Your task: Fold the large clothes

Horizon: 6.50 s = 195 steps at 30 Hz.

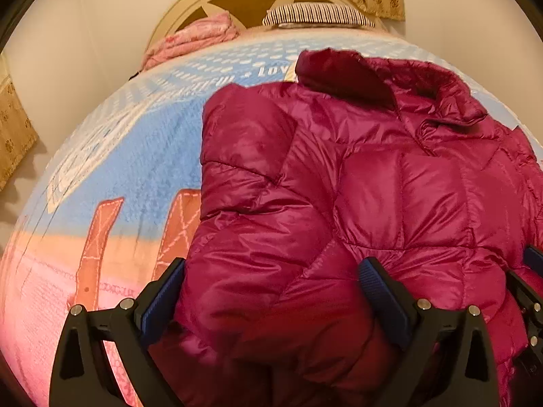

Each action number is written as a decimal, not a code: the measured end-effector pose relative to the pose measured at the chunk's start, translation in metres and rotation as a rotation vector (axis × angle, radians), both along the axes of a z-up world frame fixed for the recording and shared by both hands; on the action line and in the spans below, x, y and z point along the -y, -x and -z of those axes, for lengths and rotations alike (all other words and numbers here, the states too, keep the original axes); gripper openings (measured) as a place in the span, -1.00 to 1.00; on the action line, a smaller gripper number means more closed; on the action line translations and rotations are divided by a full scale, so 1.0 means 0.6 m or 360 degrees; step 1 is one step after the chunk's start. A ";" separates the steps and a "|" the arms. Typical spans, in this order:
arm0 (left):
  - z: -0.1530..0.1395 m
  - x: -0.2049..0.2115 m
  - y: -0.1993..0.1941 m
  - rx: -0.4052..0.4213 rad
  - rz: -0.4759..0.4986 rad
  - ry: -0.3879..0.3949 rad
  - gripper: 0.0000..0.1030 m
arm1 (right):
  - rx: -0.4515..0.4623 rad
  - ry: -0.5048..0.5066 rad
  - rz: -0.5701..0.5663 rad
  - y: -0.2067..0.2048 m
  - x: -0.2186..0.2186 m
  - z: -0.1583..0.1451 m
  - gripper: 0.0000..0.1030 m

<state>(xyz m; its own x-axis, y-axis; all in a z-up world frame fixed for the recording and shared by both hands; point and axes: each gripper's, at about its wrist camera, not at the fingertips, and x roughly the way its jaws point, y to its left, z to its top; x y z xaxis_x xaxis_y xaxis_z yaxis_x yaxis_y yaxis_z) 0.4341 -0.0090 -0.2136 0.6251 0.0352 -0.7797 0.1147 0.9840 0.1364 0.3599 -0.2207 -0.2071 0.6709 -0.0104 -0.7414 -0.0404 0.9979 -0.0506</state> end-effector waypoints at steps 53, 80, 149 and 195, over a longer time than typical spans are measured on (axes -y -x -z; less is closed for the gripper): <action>-0.073 0.053 -0.275 -0.0059 0.0200 0.0116 -0.77 | -0.0063 0.0133 -0.0113 -0.312 0.145 -0.083 -0.80; -0.128 0.117 -0.263 0.0190 0.0157 0.0185 0.66 | -0.0023 0.0203 -0.0116 -0.266 0.142 -0.023 -0.82; 0.010 0.163 -0.268 -0.0036 0.0118 0.0092 0.84 | -0.0026 -0.0075 -0.0009 -0.304 0.101 -0.006 -0.07; -0.067 -0.022 0.149 0.0074 0.0109 0.0155 0.94 | 0.0015 -0.0089 0.0107 0.053 0.168 -0.040 0.58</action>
<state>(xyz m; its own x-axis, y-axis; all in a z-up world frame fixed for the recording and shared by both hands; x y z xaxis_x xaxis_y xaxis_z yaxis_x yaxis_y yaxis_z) 0.3449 0.0042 -0.1735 0.6590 -0.0830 -0.7475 0.1778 0.9829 0.0476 0.3284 -0.3217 -0.1830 0.6769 -0.0143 -0.7359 0.0267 0.9996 0.0052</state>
